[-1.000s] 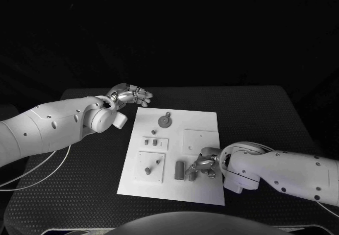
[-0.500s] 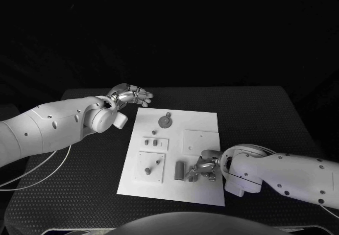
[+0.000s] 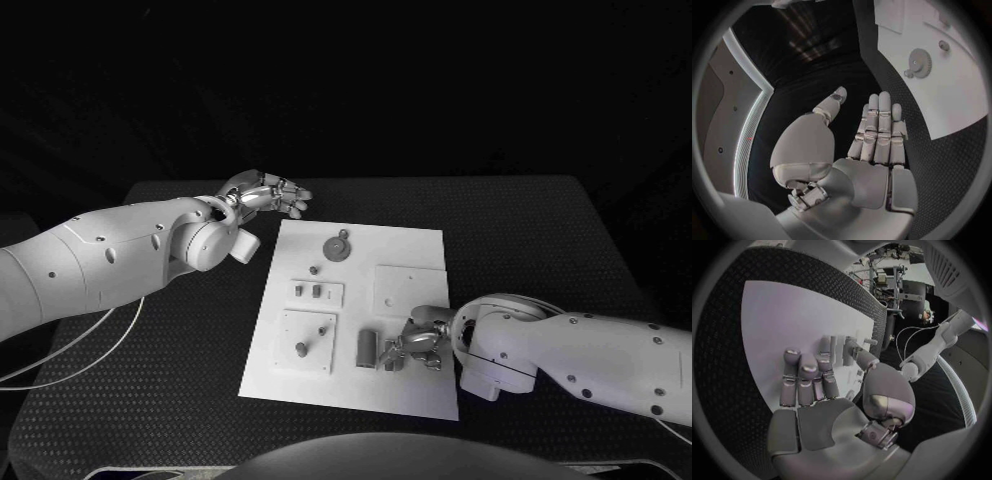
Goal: Assemble the parts on the task board
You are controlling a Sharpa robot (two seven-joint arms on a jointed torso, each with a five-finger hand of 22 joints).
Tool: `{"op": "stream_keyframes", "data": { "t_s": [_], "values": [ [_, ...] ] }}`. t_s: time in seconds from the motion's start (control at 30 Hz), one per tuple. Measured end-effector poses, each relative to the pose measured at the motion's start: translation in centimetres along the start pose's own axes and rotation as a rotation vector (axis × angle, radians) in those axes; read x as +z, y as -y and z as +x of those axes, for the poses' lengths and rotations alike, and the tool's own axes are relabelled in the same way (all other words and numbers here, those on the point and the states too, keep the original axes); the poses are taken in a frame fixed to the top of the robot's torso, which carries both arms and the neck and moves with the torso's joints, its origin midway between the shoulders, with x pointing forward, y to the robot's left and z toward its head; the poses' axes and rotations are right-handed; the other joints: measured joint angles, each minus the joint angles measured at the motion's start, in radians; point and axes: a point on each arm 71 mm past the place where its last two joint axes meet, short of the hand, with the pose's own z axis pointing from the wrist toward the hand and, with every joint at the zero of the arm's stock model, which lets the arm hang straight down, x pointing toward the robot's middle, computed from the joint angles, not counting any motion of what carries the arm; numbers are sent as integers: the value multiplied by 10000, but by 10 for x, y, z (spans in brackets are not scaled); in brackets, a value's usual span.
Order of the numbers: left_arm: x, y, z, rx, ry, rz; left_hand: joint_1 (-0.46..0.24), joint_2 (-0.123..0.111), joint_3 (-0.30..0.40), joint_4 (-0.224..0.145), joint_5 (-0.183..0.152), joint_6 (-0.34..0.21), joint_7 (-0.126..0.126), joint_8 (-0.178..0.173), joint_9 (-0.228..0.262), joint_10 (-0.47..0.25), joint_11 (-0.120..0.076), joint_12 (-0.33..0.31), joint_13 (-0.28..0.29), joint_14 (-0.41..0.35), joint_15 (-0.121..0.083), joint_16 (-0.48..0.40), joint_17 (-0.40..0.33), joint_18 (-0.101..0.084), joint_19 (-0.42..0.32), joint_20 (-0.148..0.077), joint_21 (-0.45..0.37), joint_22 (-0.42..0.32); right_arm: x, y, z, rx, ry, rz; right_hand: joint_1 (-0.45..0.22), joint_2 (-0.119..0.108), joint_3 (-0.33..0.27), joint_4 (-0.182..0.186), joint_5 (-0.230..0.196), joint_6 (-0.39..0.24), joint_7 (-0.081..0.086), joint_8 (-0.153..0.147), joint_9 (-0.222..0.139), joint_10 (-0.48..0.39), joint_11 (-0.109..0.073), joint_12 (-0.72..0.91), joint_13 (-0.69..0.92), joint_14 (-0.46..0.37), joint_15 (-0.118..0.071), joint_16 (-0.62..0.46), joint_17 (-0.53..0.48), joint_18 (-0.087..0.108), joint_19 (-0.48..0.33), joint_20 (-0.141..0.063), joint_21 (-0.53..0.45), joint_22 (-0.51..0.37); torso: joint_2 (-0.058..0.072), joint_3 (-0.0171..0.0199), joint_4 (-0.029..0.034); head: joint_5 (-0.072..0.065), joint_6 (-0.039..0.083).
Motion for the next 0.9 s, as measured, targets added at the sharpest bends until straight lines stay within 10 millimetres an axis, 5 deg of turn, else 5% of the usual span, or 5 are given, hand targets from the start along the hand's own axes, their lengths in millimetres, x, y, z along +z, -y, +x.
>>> {"op": "stream_keyframes", "data": {
  "t_s": [0.13, 0.37, 0.5, 0.6, 0.9],
  "values": [
    [0, 0, 0, 0, 1, -1, 0, 0, 0, 0, 0, 0, 0, 0, 0, 0, 0, 0, 0, 0, 0, 0, 1, 1, 0, 0, 0, -1, -2, 6, -5, 104, 123, -147, 0, 0, 46, 40, 0, 3, -3, -1, -2, 1, -1, 0, 0, -1, -2, 0, -1, 10, -2, 2, -1, -9, 1, 0, 0, 11, 24],
    [0, 0, 0, 1, 2, -2, 0, 0, 0, 0, 0, 0, 0, 0, 1, 0, 0, 0, 1, 0, 0, 0, 8, 1, 0, 0, 0, -1, -11, 18, -32, 502, 754, -804, 515, -515, 217, -35, 0, -185, -139, -81, -44, 42, 40, -60, 0, -1, -1, -58, -1, 9, 22, -21, -6, -38, -2, 2, -5, 4, 140],
    [1, 0, 1, 3, -4, 5, 0, 0, 0, 0, 0, 0, 0, 0, 1, 0, 0, 0, 1, 0, 0, 0, 16, 0, 0, 0, 0, -1, -16, 21, -57, 732, 1258, -1288, 541, -541, -57, -165, 0, -446, 13, -93, -44, -10, 158, -60, 20, -6, 67, -116, 6, 8, 22, -22, -6, -38, -6, 4, -7, -42, 273],
    [2, 1, 2, -15, -4, 13, 0, 0, 0, 0, 0, 0, 0, 0, -6, 0, 0, 0, -2, 0, 0, 0, 17, 1, 0, 0, 0, -2, -19, 26, -80, 1038, 1712, -1674, 620, -462, -193, -247, 42, -492, 58, -93, -31, -20, 169, -60, 31, -34, 100, -118, 20, 5, -20, 20, -6, -39, -11, 11, -10, -98, 453],
    [12, 1, 0, -219, 251, 14, 91, 103, 0, 0, 0, -21, -22, 33, -26, -292, 39, -127, -108, -155, 155, -352, 22, 1, 37, 37, -78, -2, -8, 41, -160, 2903, 3374, -2990, 1106, 455, -996, -801, 796, -1021, 376, -93, 19, -715, 348, -739, -268, -805, 326, -857, -238, -1, -983, 426, -509, -112, -67, 5, -34, -352, 1493]
  ]
}}
